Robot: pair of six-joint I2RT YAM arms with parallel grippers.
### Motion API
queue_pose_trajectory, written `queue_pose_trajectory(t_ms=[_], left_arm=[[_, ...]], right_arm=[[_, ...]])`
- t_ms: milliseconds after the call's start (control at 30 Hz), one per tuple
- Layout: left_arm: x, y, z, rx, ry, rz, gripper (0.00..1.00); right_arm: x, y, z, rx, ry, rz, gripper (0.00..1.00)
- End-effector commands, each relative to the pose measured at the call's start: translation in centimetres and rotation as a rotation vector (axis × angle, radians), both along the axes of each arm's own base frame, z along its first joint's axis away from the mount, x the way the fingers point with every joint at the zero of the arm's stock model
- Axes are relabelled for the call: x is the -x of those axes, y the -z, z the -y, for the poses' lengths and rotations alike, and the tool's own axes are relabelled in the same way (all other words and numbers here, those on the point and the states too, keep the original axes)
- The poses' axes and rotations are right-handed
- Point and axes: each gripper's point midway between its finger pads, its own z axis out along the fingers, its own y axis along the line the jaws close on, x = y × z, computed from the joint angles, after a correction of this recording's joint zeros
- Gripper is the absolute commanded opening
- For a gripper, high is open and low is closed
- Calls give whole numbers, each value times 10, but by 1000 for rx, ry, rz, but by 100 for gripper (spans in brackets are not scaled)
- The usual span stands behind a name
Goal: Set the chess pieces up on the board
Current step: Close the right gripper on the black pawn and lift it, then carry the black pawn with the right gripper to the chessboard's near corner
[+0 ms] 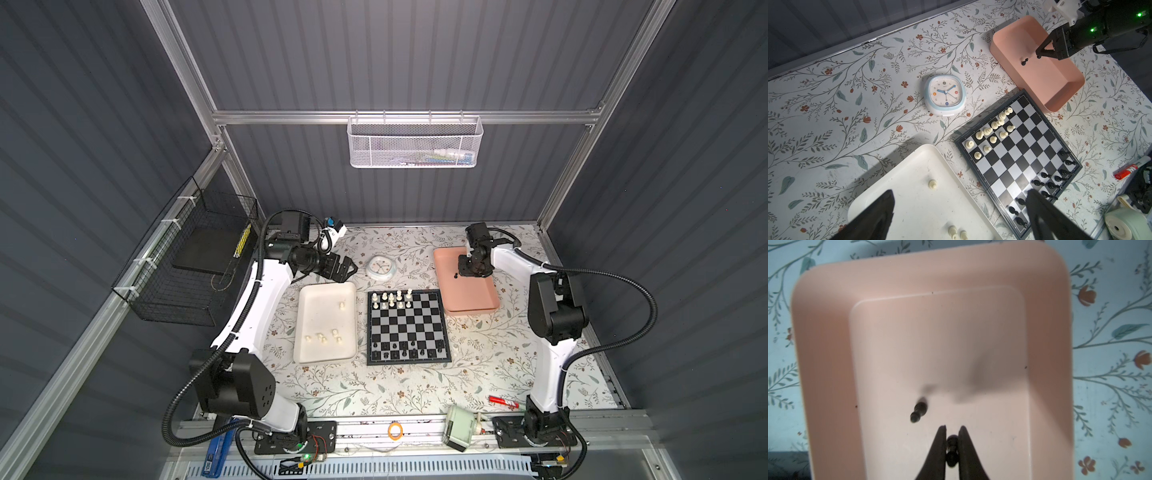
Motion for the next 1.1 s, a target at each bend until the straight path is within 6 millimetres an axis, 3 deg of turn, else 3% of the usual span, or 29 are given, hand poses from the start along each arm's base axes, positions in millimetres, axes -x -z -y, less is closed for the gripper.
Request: queue_pose_trajectory(t_ms=[0,467,1067], left_arm=[[1,0,-1,-2,9,4,99],[-4,-3,-1,6,-11,15,99],[-11,-3,-7,30,-51,4,100]], right_arm=[[10,-13,-5,12,-12,25,15],[67,-36,-43,47,-112,73,15],[147,-47,-97,19,-259,105,16]])
